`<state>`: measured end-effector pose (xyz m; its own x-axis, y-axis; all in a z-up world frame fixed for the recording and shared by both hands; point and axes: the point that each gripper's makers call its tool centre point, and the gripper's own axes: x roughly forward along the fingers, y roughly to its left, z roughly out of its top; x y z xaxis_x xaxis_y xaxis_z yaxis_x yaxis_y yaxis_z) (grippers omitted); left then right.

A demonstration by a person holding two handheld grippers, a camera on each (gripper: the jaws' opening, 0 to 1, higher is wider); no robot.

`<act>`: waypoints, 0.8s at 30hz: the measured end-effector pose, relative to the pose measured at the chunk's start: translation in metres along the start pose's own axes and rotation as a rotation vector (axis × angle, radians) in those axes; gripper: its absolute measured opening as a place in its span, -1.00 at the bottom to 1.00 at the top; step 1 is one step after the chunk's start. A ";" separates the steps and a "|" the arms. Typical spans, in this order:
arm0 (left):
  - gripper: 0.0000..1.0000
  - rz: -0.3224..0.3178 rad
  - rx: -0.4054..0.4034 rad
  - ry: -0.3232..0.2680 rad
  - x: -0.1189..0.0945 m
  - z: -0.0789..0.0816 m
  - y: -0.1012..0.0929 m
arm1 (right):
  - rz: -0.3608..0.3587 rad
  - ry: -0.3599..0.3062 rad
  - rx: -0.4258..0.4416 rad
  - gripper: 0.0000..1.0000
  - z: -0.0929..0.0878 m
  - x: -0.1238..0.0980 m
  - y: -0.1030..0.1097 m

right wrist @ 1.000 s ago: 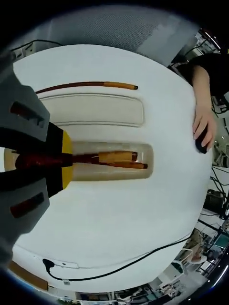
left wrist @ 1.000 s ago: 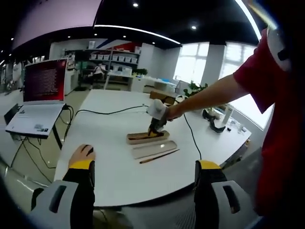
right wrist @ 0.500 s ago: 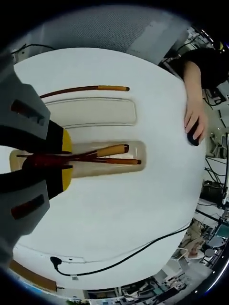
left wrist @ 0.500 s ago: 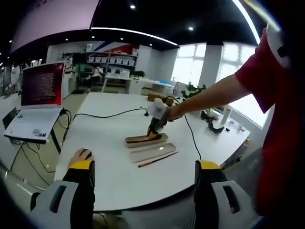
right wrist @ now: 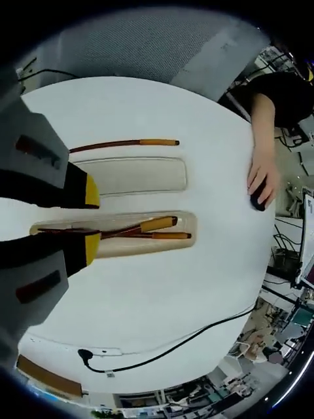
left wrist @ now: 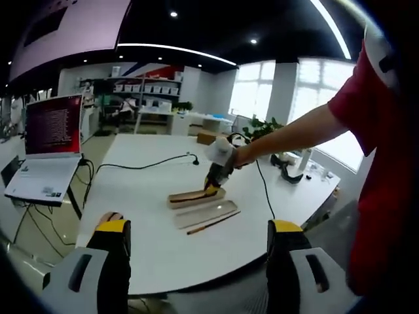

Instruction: Arrange the utensils inside the cutlery case until each visible utensil rests in its matching compartment.

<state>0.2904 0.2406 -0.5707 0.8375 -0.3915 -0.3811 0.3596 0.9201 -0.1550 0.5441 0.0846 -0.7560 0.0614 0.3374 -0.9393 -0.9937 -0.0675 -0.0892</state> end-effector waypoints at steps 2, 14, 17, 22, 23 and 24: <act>0.76 -0.004 0.003 -0.003 0.000 0.001 -0.001 | 0.000 -0.004 -0.002 -0.82 0.002 -0.002 0.003; 0.79 -0.053 -0.005 -0.011 -0.003 -0.001 -0.010 | -0.010 -0.012 0.009 -0.91 -0.004 -0.016 0.023; 0.79 -0.053 -0.004 -0.009 -0.004 -0.003 -0.011 | -0.011 -0.014 0.013 -0.91 -0.005 -0.018 0.029; 0.79 -0.058 0.008 0.006 -0.004 -0.006 -0.012 | -0.019 -0.030 0.012 -0.95 0.000 -0.019 0.034; 0.78 -0.058 0.015 0.015 -0.004 -0.008 -0.012 | -0.033 -0.013 -0.030 -0.96 0.000 -0.019 0.036; 0.78 -0.059 0.019 0.019 -0.003 -0.009 -0.013 | -0.034 -0.010 -0.039 -0.96 0.000 -0.019 0.037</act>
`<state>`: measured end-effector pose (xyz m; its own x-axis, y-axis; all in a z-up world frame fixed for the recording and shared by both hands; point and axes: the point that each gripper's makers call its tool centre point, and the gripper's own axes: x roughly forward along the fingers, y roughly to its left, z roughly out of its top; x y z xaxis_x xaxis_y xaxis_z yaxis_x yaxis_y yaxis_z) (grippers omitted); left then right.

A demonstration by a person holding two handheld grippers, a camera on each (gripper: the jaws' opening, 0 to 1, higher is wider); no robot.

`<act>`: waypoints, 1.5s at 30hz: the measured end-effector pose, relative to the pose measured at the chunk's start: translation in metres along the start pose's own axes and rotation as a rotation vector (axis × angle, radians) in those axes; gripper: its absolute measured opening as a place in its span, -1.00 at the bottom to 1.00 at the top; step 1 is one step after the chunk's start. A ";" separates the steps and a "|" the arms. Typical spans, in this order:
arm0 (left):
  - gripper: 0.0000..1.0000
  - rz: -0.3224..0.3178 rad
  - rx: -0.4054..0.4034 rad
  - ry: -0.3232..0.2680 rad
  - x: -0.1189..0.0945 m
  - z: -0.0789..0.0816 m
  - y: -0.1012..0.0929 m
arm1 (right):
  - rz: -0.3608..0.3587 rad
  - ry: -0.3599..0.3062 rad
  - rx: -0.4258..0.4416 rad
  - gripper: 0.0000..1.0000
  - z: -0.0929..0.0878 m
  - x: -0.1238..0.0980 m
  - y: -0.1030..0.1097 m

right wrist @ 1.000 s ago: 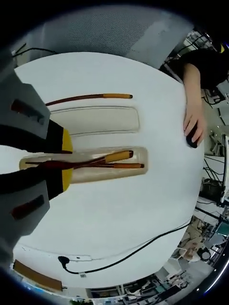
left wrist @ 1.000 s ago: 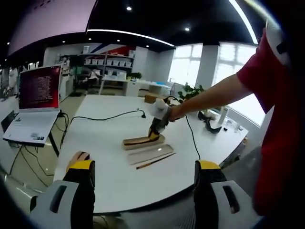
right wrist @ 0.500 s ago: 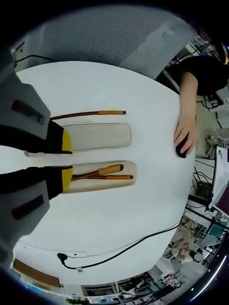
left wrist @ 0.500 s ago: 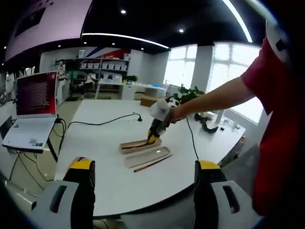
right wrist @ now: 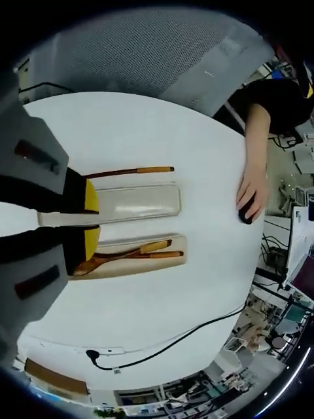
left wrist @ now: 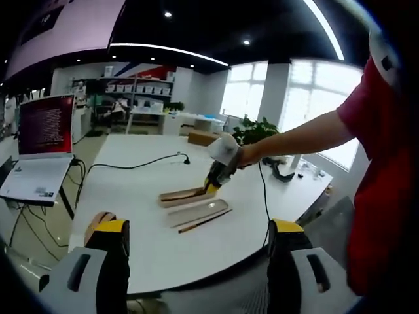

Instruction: Arrange the utensils inside the cutlery case until each visible utensil rests in its matching compartment.

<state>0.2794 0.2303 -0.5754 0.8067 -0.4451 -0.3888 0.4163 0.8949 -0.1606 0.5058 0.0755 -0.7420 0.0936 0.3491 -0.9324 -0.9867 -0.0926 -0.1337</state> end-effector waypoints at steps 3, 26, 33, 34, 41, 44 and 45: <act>0.78 -0.006 0.002 0.002 0.001 0.000 -0.001 | 0.005 -0.014 0.018 -0.92 0.003 0.000 0.003; 0.74 0.025 -0.005 -0.035 -0.003 0.004 0.006 | -0.048 -0.048 0.020 -0.89 0.017 0.023 0.033; 0.76 0.014 -0.018 -0.045 -0.001 0.003 0.004 | 0.004 -0.039 0.029 -0.89 0.013 0.033 0.050; 0.76 0.013 -0.023 -0.044 0.000 0.003 0.004 | 0.007 -0.036 0.023 -0.88 0.012 0.035 0.052; 0.75 0.010 -0.004 -0.035 0.001 0.006 0.005 | 0.009 -0.015 0.023 -0.88 0.007 0.042 0.054; 0.75 0.014 0.001 -0.031 0.001 0.006 0.007 | 0.030 -0.016 0.024 -0.88 0.007 0.044 0.059; 0.75 0.013 0.001 -0.028 0.001 0.006 0.007 | 0.031 -0.014 0.021 -0.88 0.006 0.045 0.060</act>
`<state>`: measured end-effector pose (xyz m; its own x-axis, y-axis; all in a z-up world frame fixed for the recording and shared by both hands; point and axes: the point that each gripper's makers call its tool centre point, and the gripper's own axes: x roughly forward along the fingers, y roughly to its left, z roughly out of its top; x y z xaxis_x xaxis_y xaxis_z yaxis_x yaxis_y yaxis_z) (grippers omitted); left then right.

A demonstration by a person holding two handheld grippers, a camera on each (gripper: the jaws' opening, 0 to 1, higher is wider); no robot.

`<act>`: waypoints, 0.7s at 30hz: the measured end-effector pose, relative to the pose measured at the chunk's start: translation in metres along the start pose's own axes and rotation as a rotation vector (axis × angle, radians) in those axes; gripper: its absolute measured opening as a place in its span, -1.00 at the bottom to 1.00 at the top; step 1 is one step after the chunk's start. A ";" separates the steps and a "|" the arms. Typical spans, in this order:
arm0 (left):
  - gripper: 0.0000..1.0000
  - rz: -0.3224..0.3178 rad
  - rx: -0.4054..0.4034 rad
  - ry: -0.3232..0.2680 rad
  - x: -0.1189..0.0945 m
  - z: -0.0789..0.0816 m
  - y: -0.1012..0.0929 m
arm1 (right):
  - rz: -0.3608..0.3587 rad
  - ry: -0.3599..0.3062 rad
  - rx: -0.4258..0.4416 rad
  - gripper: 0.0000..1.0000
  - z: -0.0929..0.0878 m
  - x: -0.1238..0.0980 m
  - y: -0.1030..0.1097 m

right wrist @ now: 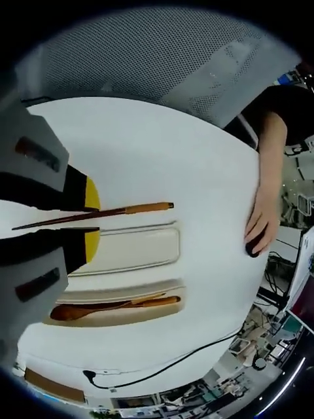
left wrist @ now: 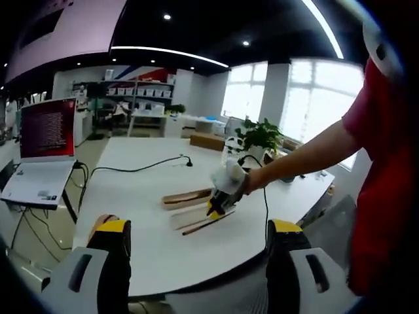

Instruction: Arrange the utensils inside the cutlery case until each visible utensil rests in its matching compartment.

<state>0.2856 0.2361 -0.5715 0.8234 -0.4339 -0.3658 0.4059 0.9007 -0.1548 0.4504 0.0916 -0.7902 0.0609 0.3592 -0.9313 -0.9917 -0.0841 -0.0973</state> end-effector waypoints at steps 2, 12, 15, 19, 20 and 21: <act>0.74 -0.002 0.006 0.007 0.001 -0.001 -0.001 | -0.002 0.014 -0.015 -0.88 -0.003 0.003 0.001; 0.73 -0.012 0.014 0.015 0.003 -0.001 -0.006 | -0.002 0.005 -0.009 -0.86 0.001 0.007 0.004; 0.73 -0.013 0.016 0.015 0.002 0.000 -0.006 | 0.000 0.008 -0.012 -0.86 0.001 0.008 0.003; 0.73 -0.011 0.017 0.017 0.003 -0.001 -0.006 | 0.001 0.007 -0.013 -0.87 0.002 0.007 0.002; 0.72 -0.012 0.016 0.020 0.003 -0.001 -0.006 | 0.000 0.007 -0.015 -0.88 0.002 0.007 0.002; 0.72 -0.013 0.020 0.024 0.003 -0.002 -0.007 | 0.000 0.007 -0.014 -0.88 0.002 0.007 0.001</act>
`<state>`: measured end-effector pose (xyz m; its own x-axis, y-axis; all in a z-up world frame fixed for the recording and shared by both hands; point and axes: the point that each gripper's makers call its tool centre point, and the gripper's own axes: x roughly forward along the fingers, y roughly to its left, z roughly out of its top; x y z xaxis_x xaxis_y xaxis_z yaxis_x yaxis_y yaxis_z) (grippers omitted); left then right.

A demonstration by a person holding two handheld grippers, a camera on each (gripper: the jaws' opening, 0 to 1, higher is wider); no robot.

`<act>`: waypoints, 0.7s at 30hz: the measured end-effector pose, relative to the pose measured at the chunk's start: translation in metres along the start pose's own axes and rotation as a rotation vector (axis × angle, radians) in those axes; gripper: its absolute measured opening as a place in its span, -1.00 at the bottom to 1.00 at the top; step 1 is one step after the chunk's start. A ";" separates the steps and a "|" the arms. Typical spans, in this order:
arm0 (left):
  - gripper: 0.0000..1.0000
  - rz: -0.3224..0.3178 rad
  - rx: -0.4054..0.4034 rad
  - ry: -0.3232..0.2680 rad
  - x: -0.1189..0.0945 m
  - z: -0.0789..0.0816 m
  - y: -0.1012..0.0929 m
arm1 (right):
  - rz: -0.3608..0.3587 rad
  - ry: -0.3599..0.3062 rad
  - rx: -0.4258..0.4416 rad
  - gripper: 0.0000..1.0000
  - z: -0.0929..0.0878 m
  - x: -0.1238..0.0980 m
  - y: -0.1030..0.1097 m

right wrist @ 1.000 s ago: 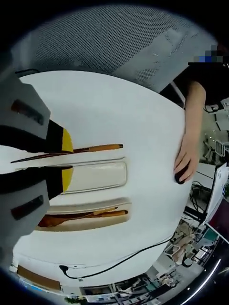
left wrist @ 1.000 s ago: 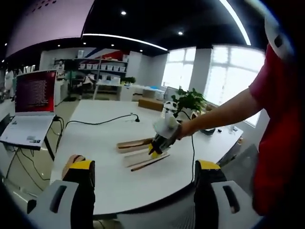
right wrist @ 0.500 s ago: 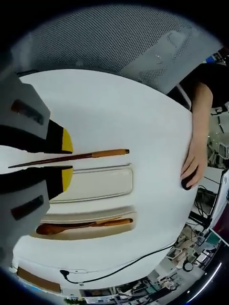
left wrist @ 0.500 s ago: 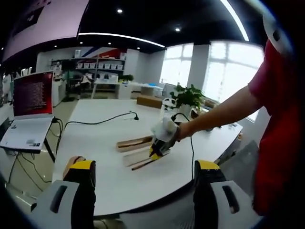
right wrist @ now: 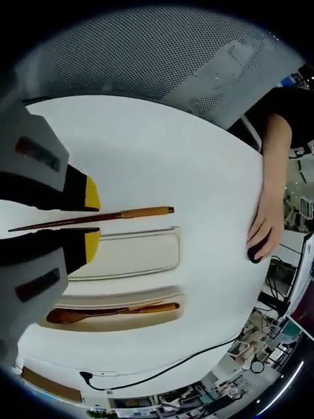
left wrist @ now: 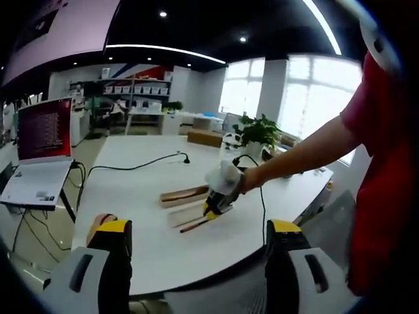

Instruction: Arrange the utensils inside the cutlery case until each visible utensil rests in its matching compartment.

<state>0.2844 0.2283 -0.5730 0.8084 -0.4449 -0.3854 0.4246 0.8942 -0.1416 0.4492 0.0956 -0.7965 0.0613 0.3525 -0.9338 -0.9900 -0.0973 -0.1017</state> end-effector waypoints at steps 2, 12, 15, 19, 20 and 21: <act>0.72 -0.002 0.006 0.003 -0.001 0.001 -0.002 | -0.003 -0.003 0.004 -0.88 0.001 -0.001 -0.001; 0.71 0.003 -0.001 0.004 -0.002 -0.005 -0.004 | -0.007 -0.021 0.016 -0.90 0.002 -0.002 -0.002; 0.70 0.008 -0.006 0.006 -0.003 -0.006 -0.003 | 0.007 -0.023 0.015 -0.90 0.003 -0.001 0.002; 0.70 0.012 -0.007 0.006 -0.004 -0.007 -0.001 | 0.012 -0.007 -0.005 -0.88 0.002 0.006 0.004; 0.70 0.013 -0.007 0.007 -0.004 -0.008 -0.001 | 0.014 -0.006 -0.004 -0.87 0.001 0.007 0.005; 0.69 0.014 -0.007 0.008 -0.004 -0.008 0.000 | 0.014 -0.004 -0.003 -0.87 0.001 0.009 0.005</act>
<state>0.2779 0.2300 -0.5788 0.8107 -0.4321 -0.3950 0.4106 0.9006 -0.1425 0.4451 0.0993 -0.8049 0.0465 0.3548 -0.9338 -0.9904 -0.1053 -0.0894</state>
